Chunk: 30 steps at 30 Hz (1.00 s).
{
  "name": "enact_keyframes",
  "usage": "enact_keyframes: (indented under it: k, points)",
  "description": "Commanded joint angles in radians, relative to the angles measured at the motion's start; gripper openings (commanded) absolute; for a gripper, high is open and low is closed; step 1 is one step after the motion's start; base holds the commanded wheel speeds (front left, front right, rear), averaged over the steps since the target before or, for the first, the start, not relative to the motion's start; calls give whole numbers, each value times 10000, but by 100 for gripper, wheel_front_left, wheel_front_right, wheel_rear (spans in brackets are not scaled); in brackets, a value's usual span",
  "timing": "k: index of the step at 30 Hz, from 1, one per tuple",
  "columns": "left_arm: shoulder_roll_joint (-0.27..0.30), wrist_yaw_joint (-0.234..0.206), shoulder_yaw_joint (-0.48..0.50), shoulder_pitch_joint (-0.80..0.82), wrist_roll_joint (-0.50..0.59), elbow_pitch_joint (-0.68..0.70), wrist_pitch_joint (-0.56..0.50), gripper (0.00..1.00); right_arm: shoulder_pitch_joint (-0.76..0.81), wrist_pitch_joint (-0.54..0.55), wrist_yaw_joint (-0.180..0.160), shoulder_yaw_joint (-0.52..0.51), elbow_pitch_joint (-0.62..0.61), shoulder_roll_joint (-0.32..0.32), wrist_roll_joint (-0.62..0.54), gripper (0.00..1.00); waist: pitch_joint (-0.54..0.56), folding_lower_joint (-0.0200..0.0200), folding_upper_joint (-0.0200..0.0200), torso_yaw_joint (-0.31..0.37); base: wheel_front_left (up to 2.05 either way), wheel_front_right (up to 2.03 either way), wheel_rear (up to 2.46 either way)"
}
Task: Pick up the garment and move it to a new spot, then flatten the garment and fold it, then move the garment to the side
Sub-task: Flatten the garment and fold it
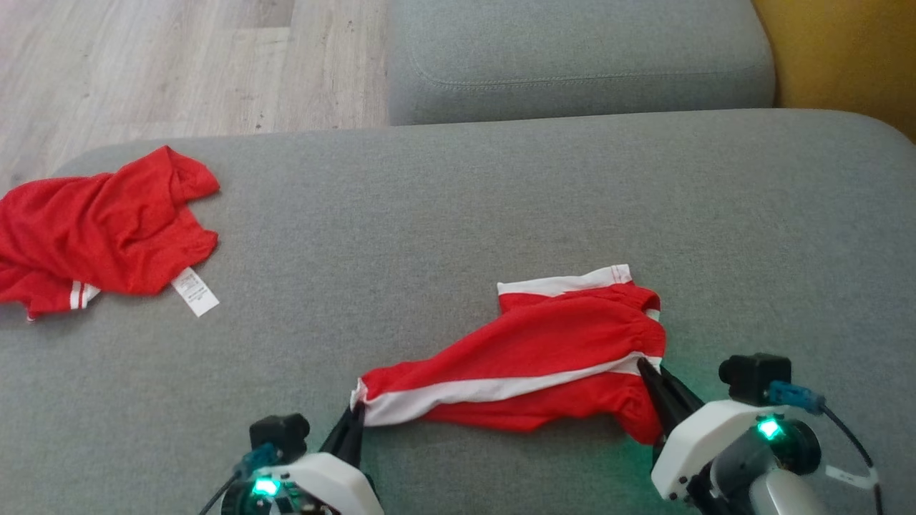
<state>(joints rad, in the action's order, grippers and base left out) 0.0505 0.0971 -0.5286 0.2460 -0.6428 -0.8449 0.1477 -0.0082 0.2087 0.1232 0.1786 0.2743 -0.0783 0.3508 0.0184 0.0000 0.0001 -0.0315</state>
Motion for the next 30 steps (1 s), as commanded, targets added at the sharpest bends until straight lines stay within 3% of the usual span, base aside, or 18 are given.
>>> enact_keyframes:
  k: [1,8,14,21,30]
  points:
    - [12,30,244,575,-88,197,300,0,-449,-188,75,191,-297,-47,-26,0,1,0,-1,10,0,0,0]
    - [30,36,543,686,-175,729,950,0,-488,-731,75,-21,-467,-70,-97,0,89,0,-1,-58,0,0,0]
    - [409,-147,915,624,88,2386,1106,0,-641,-1503,75,-368,-1197,-110,-279,0,382,0,-1,-92,0,0,0]
    - [1127,-724,1464,248,202,6081,938,0,-715,-1963,75,-797,-2993,-176,-630,0,833,0,-1,-68,0,0,0]
    - [2236,-1936,2214,-60,246,11293,-686,0,-499,-1514,75,-1006,-6175,-29,-1051,0,1003,0,-1,112,0,0,0]
